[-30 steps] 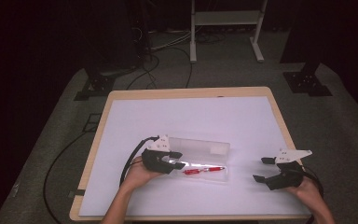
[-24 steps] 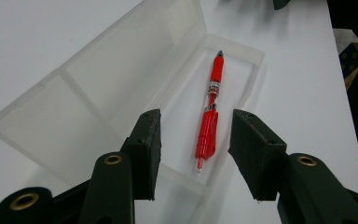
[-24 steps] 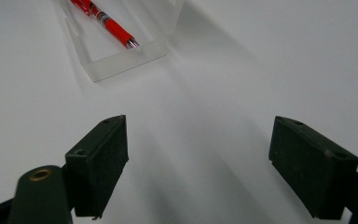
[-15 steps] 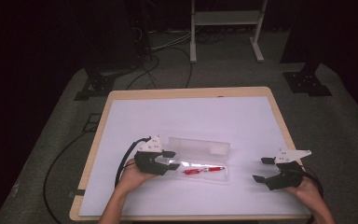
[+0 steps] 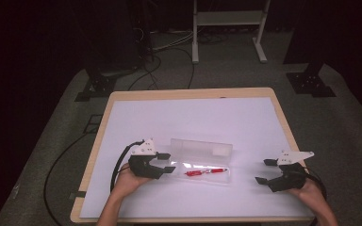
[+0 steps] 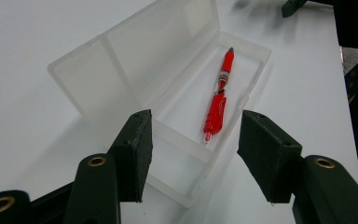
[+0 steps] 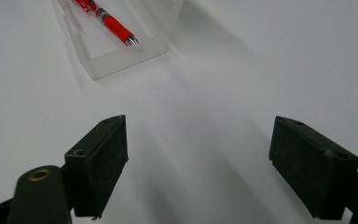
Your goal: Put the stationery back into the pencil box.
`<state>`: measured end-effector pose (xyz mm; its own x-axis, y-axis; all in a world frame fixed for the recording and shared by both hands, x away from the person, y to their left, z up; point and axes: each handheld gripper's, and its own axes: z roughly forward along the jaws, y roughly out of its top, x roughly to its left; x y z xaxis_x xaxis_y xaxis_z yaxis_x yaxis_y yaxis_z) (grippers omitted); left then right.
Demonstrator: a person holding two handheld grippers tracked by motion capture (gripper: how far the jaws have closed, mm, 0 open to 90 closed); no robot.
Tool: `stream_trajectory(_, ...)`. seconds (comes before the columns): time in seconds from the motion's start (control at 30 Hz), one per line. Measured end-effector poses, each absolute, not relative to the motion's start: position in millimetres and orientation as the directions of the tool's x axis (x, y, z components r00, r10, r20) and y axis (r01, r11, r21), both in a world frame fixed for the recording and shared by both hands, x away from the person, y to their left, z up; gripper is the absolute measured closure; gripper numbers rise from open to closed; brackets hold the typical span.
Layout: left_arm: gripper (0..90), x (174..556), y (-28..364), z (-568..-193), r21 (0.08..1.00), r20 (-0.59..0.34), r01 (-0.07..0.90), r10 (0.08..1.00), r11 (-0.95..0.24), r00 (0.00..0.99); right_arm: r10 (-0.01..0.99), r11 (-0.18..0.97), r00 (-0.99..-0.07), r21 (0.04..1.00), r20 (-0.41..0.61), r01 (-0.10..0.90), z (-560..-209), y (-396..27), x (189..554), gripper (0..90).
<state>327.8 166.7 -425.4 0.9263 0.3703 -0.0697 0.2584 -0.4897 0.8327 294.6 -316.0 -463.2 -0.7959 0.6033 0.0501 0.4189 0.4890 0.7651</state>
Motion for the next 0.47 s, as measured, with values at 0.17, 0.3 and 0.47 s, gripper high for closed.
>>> stream_trajectory(0.17, 42.6, 323, 176, -425, 0.839, -0.068, 0.265, 0.391, -0.476, 0.918, 0.603, 0.488, -0.796, 0.766, 0.051, 0.419, -464, -316, 294, 18.6)
stream_trajectory(0.3, 39.2, 319, 182, -425, 0.846, -0.069, 0.269, 0.405, -0.461, 0.912, 0.604, 0.49, -0.796, 0.763, 0.05, 0.42, -464, -315, 294, 18.4)
stream_trajectory(0.47, 32.5, 310, 192, -427, 0.852, -0.066, 0.279, 0.436, -0.444, 0.897, 0.603, 0.489, -0.796, 0.765, 0.051, 0.419, -464, -314, 292, 18.4)
